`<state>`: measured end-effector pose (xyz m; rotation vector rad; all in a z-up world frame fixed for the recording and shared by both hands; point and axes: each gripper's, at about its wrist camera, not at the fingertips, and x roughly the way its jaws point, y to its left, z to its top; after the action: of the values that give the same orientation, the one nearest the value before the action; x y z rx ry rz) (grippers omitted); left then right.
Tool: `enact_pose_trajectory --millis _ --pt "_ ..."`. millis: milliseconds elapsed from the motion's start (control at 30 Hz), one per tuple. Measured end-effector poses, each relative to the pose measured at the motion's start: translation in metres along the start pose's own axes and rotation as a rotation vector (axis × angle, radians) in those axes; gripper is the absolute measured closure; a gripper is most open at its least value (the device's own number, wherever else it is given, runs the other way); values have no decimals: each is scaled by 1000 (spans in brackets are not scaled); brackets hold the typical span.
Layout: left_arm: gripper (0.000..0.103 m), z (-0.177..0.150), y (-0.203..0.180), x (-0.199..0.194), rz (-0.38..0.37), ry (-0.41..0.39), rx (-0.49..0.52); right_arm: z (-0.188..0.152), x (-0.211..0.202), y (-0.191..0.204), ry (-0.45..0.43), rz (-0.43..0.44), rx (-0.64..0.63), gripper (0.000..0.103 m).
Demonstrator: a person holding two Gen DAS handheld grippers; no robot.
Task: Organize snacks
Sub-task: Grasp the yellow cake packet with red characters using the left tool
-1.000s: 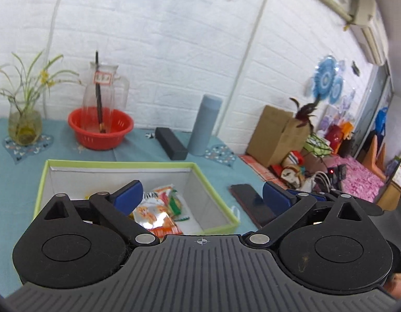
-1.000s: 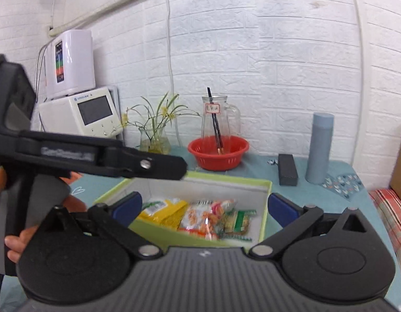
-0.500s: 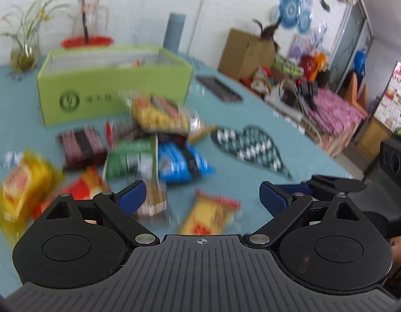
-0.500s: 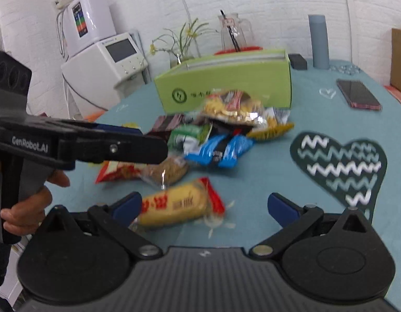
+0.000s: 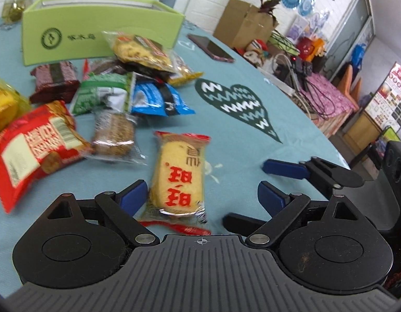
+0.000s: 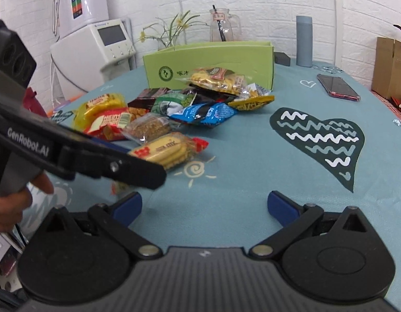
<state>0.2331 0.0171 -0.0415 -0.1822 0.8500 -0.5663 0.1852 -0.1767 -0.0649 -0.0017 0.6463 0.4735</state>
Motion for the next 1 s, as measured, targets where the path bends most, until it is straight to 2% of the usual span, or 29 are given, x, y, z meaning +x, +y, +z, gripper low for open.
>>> enact_pose_trajectory --millis 233,367,433,500,633,833,1000 --pt "22 6 -18 13 -40 -1 -15 1 2 10 47 -42 -84 1" --pt "22 8 -20 15 -61 17 1 5 -3 6 84 -54 -32 1" --pt "22 6 -14 12 -71 29 -16 2 -11 5 75 -32 14 1" --pt "22 5 -4 6 -84 23 -53 0 -15 9 75 33 24 1" --pt "22 7 15 -10 -126 -14 -131 9 0 28 105 115 -54 1" --pt "21 10 41 -38 -45 -87 -192 36 41 46 117 181 -144 1" --pt "21 11 42 -41 -48 -94 -201 39 41 55 108 124 -158 1"
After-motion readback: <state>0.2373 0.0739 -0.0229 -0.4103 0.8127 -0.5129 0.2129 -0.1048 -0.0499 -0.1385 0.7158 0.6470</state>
